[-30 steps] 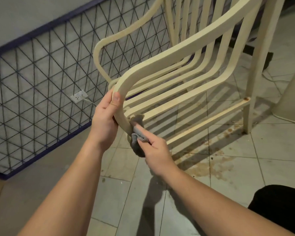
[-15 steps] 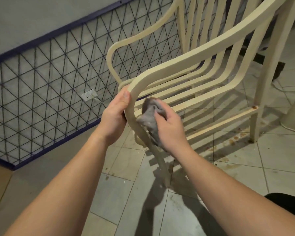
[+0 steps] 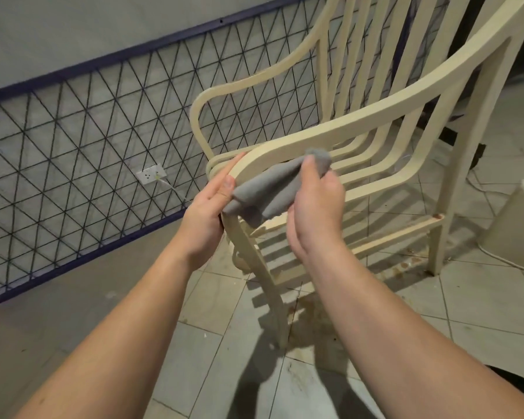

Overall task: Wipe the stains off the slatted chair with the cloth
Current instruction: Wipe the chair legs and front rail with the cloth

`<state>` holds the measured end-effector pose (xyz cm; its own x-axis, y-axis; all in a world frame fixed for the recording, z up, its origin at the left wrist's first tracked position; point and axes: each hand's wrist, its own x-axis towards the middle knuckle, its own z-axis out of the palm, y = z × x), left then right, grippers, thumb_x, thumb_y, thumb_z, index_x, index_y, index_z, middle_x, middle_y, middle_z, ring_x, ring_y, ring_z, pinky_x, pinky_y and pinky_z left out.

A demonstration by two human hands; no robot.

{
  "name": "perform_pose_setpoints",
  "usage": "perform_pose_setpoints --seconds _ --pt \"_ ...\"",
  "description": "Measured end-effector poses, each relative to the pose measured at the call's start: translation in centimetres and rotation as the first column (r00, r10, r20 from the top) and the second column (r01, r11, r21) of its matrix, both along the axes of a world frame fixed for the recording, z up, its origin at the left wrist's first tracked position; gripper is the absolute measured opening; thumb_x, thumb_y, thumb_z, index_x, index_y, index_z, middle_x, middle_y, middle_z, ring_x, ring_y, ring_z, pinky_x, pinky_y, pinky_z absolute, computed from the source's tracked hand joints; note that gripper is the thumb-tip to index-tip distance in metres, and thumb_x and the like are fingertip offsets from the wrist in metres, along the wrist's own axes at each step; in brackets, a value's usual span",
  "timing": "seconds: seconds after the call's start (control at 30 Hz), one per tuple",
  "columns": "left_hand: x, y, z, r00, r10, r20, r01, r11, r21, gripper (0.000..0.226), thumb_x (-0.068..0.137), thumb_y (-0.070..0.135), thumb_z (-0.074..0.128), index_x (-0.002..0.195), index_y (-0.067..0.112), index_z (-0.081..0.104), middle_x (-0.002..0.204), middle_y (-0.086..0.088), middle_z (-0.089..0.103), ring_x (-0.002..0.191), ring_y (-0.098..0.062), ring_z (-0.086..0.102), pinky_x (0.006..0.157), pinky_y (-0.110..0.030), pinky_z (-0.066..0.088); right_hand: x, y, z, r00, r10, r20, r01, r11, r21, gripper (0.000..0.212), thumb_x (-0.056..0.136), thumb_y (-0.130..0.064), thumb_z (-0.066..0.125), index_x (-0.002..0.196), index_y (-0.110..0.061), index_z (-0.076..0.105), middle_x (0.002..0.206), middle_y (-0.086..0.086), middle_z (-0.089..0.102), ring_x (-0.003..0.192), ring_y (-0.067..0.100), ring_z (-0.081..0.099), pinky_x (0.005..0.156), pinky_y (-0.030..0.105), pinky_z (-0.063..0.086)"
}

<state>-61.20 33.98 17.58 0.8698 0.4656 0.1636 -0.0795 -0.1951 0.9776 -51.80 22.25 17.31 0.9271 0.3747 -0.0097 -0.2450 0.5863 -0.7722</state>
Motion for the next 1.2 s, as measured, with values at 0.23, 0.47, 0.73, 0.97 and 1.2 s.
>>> perform_pose_setpoints --seconds 0.23,0.47,0.73,0.97,1.2 --pt "-0.3 0.6 0.2 0.999 -0.019 -0.03 0.019 1.0 0.003 0.049 0.1 0.045 0.046 0.147 0.031 0.051 0.145 -0.004 0.056 0.136 -0.023 0.051 0.117 -0.048 0.036 -3.4 -0.3 -5.6 0.885 0.302 0.354 -0.158 0.911 -0.381 0.031 0.103 -0.015 0.049 0.129 -0.024 0.063 0.117 -0.007 0.068 0.111 0.006 0.062 0.094 0.024 0.052" --pt "-0.2 -0.3 -0.7 0.994 0.087 0.073 -0.086 0.996 -0.022 0.035 0.102 0.04 0.046 0.12 0.017 0.066 0.096 -0.006 0.07 0.091 -0.022 0.067 0.084 -0.033 0.055 2.5 -5.3 -13.2 0.97 0.206 0.128 -0.088 0.793 -0.603 0.025 0.103 -0.028 0.051 0.125 -0.023 0.061 0.112 -0.003 0.069 0.104 0.015 0.067 0.083 0.03 0.054" --pt "0.1 -0.9 -1.3 0.983 0.129 0.13 -0.132 0.991 0.014 0.032 0.105 0.04 0.044 0.118 0.019 0.066 0.082 -0.005 0.049 0.071 -0.011 0.052 0.063 -0.023 0.047 -0.1 -0.6 -17.2 0.483 0.741 0.466 0.221 0.412 -0.884 0.036 0.086 -0.001 0.05 0.114 -0.018 0.065 0.107 0.003 0.062 0.105 0.023 0.054 0.095 0.035 0.042" --pt "0.1 -0.9 -1.2 0.983 0.134 0.126 -0.138 0.99 0.028 0.031 0.103 0.042 0.046 0.114 0.022 0.066 0.077 -0.003 0.052 0.069 -0.012 0.051 0.064 -0.025 0.046 2.8 -5.3 -19.4 0.369 0.694 0.618 0.414 0.472 -0.778 0.064 0.078 0.005 0.072 0.135 -0.023 0.061 0.133 -0.002 0.064 0.126 0.016 0.058 0.112 0.035 0.041" --pt "0.2 -1.2 -1.5 0.975 0.157 0.156 -0.167 0.984 0.054 0.031 0.106 0.04 0.043 0.113 0.023 0.066 0.076 -0.007 0.049 0.065 -0.013 0.049 0.06 -0.024 0.045 -0.1 -2.5 -17.5 0.548 0.619 0.562 0.334 0.455 -0.826 0.053 0.088 0.007 0.051 0.128 -0.026 0.061 0.122 -0.012 0.057 0.116 0.006 0.05 0.116 0.024 0.028"
